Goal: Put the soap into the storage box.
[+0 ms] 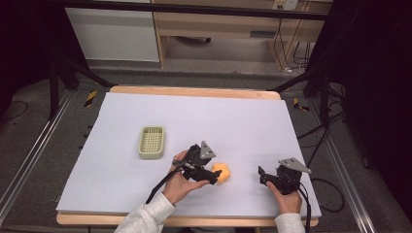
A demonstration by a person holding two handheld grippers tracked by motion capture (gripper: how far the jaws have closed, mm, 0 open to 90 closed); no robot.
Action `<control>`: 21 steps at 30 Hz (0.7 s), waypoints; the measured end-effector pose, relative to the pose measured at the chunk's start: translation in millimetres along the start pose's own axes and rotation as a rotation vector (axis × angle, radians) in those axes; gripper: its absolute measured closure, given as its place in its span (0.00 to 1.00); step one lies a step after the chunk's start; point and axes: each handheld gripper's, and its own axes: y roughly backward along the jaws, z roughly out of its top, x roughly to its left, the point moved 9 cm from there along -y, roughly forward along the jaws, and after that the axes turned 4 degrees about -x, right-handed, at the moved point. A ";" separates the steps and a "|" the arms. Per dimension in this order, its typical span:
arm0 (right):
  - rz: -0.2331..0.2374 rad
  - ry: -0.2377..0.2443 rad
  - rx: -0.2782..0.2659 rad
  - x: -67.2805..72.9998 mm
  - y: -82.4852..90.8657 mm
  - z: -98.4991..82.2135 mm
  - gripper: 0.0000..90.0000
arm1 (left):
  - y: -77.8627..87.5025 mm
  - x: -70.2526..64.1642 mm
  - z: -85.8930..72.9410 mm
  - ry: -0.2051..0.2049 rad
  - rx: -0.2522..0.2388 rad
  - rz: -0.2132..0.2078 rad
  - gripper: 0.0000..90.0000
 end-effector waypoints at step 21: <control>0.000 0.002 0.002 0.2 -0.2 -0.2 0.06 | -23.2 -14.1 -2.0 -0.027 0.061 -0.023 0.20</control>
